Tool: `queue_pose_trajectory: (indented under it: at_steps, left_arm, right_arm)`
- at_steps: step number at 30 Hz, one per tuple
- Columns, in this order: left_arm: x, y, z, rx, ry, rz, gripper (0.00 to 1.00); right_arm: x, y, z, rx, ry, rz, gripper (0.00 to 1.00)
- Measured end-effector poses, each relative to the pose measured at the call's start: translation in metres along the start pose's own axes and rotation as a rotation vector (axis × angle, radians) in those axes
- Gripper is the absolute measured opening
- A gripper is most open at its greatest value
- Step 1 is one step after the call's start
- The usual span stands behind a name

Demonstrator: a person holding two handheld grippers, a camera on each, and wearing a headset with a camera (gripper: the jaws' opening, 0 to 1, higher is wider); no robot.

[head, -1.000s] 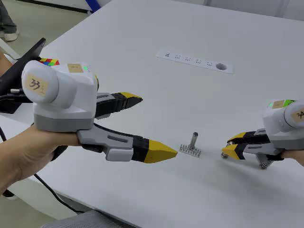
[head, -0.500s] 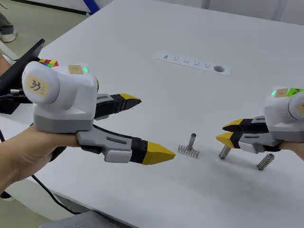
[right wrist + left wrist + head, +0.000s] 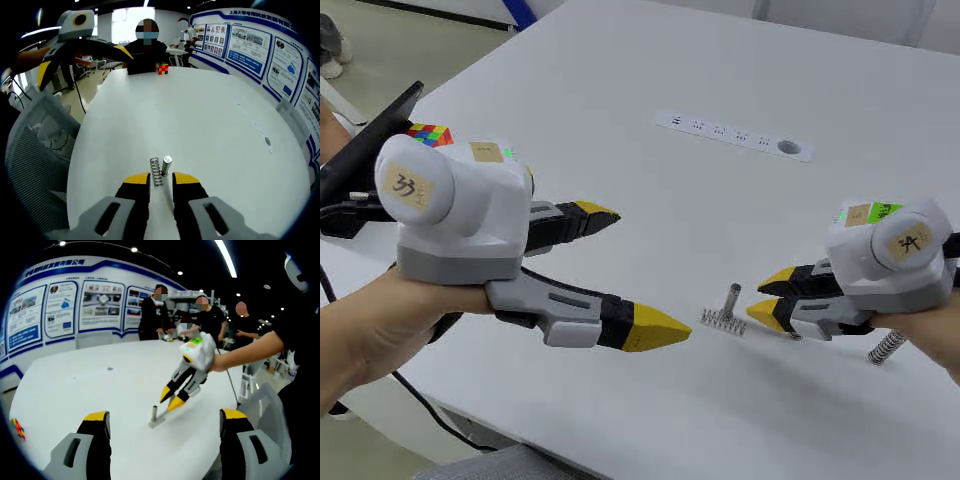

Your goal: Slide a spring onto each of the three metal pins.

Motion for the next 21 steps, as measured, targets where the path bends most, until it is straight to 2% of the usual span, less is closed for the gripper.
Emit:
queue_pose_trajectory:
  at_steps: [8,11,18,21]
  left_arm:
    - [-0.005,0.002,-0.001,-0.008,0.014,0.004,0.92]
    - [-0.008,0.002,-0.002,-0.011,0.022,0.003,0.92]
    - [-0.018,0.003,-0.002,-0.014,0.048,0.006,0.91]
    - [-0.019,0.003,-0.002,-0.013,0.043,0.014,0.91]
  right_arm:
    - [-0.005,0.007,-0.014,0.032,0.051,0.033,0.18]
    - [-0.012,0.006,-0.02,0.035,0.088,0.048,0.18]
    - [-0.018,0.004,-0.031,0.042,0.124,0.05,0.18]
    - [-0.022,0.002,-0.037,0.054,0.149,0.037,0.17]
Point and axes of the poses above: the centre of the closed fingertips' face, and the gripper's own axes: z roughly backward along the fingers, y roughly to its left, x roughly out of its top, the point moved 5 cm from there along z, roughly backward along the fingers, and after that the axes turned 9 degrees about -z, right-handed, at the moved point
